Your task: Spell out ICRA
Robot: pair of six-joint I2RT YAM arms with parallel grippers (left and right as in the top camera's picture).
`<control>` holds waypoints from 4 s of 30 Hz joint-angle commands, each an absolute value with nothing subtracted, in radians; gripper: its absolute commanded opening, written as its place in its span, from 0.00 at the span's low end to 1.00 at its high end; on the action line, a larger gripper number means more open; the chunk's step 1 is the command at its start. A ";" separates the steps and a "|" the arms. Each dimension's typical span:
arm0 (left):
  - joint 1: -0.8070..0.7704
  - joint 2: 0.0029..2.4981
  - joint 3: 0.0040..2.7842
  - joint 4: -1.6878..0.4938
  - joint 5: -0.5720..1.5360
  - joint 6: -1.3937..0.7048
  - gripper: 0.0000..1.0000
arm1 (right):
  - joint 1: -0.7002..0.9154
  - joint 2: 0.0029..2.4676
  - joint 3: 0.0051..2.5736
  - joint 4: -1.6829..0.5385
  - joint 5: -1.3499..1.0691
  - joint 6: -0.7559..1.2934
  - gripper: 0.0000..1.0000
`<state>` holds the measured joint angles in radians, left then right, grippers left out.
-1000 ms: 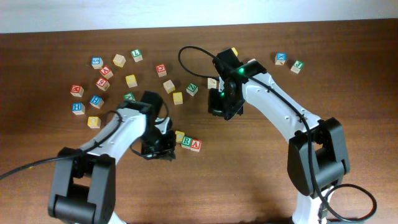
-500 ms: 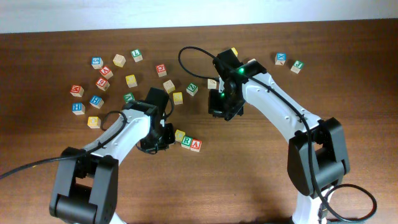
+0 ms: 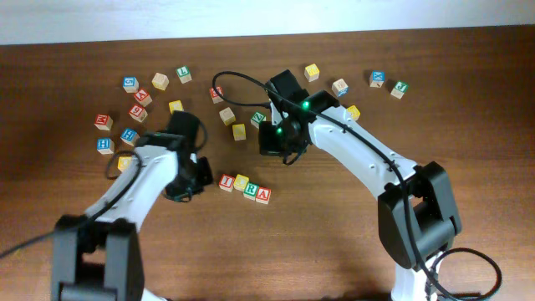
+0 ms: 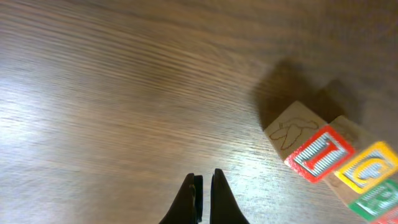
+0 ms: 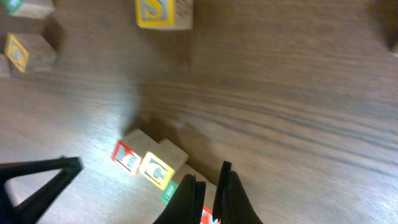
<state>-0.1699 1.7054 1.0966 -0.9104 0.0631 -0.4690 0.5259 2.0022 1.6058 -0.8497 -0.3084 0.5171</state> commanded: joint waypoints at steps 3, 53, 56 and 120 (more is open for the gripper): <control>0.094 1.638 1.122 -1.013 0.060 -0.477 0.00 | 0.612 2.098 1.621 -0.760 -0.332 0.583 0.04; 0.179 1.638 1.113 -1.018 0.089 -0.394 0.00 | 0.715 2.309 1.834 -0.902 -0.255 0.643 0.04; 0.179 1.638 1.113 -1.019 0.089 -0.391 0.00 | 0.735 2.309 1.834 -0.902 -0.253 0.640 0.04; -0.207 1.908 1.114 -0.841 0.248 -0.387 0.00 | 0.550 2.305 1.783 -1.291 -0.408 0.466 0.04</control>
